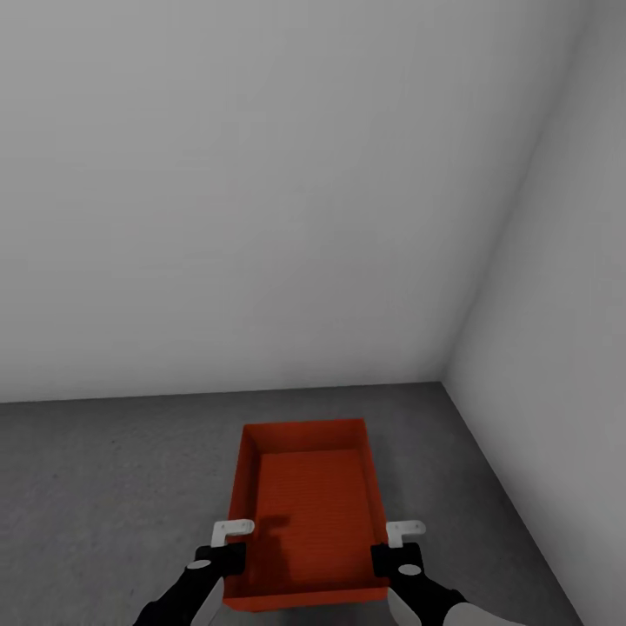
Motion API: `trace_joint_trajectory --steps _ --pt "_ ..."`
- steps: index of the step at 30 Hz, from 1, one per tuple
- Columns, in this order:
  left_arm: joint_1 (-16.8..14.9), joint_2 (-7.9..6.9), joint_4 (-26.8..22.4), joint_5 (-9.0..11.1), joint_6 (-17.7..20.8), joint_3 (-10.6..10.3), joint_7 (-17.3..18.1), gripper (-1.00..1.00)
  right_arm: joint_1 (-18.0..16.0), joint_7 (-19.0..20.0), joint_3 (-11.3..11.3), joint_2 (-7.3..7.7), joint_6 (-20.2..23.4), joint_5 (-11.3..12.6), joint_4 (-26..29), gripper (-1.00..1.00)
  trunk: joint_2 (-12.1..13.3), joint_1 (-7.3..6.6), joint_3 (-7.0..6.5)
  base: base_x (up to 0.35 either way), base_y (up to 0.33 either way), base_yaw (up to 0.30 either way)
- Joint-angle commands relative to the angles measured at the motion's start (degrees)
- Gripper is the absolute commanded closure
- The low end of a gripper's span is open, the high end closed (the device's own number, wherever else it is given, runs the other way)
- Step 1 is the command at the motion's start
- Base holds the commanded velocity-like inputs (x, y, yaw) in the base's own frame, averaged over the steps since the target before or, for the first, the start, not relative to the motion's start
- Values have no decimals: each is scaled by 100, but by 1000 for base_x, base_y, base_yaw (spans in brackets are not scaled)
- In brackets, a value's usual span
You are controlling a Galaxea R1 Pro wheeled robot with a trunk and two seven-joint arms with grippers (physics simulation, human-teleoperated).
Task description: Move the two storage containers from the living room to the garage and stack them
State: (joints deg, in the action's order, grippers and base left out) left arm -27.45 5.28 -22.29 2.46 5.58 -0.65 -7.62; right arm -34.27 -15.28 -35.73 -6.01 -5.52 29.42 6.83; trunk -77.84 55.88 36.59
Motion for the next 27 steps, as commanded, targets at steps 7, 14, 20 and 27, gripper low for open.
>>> trace_joint_trajectory --steps 7,14,20,27 --pt "-3 -53 -30 35 26 -58 -29 100 -1 -27 -200 22 7 134 -53 100 -3 0 5 0 0 1" --pt "-3 -53 -30 35 25 -58 -29 100 1 -27 -203 21 7 134 -53 100 -3 0 5 0 0 8" --pt "0 -53 -30 35 28 -58 -29 100 3 -25 -200 27 7 140 -51 100 -3 0 5 0 0 190" --pt "-6 -53 -30 35 27 -58 -29 100 -1 -27 -199 29 7 136 -50 100 -3 0 5 0 0 40"
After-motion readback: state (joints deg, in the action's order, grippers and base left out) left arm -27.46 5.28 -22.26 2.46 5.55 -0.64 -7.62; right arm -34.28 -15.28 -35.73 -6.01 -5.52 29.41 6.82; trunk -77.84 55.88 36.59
